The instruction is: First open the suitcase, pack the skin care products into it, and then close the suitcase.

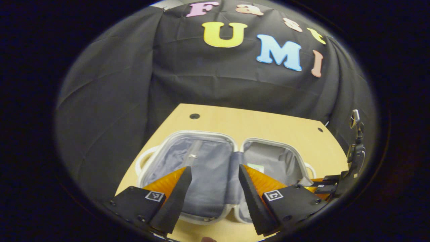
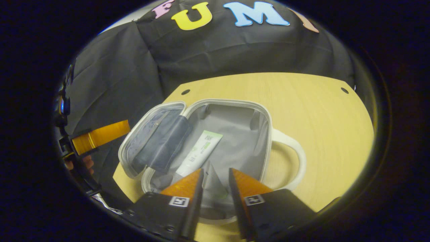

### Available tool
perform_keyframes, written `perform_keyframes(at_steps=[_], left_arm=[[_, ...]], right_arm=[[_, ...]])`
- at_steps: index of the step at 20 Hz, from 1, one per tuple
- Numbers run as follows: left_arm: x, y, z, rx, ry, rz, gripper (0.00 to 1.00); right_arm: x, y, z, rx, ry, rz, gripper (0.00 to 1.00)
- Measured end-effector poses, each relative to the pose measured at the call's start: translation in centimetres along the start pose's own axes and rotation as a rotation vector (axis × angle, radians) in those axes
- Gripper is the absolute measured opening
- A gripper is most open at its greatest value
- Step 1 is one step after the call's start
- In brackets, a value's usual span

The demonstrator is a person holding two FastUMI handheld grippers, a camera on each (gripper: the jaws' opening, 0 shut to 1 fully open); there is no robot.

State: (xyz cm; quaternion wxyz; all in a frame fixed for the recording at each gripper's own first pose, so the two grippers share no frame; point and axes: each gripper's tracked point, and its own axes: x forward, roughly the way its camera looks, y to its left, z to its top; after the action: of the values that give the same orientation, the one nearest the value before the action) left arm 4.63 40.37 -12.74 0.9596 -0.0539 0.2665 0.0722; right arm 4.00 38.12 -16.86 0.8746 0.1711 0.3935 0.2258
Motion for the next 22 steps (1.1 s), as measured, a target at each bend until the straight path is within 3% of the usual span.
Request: perform_keyframes(at_steps=[2, 4, 11, 17, 22], left_arm=[[-0.6, 3.3, 0.4, -0.043, -0.018, 0.046, 0.94], [-0.9, 7.0, 0.4, -0.079, -0.029, 0.087, 0.92], [-0.4, 16.5, 2.2, -0.148, -0.07, 0.151, 0.92], [4.9, 23.2, 2.1, -0.264, -0.001, 0.123, 0.92], [10.6, 24.7, -1.3, -0.365, 0.143, 0.034, 0.92]], right_arm=[[-1.2, -0.1, 1.3, -0.032, -0.076, -0.031, 1.0], [-2.8, 0.4, 2.4, -0.056, -0.145, -0.052, 0.95], [-9.0, -0.3, 6.3, -0.098, -0.331, -0.156, 0.95], [-11.4, -3.6, 5.5, -0.084, -0.333, -0.291, 0.95], [-13.2, -6.1, 5.8, -0.062, -0.358, -0.407, 0.95]])
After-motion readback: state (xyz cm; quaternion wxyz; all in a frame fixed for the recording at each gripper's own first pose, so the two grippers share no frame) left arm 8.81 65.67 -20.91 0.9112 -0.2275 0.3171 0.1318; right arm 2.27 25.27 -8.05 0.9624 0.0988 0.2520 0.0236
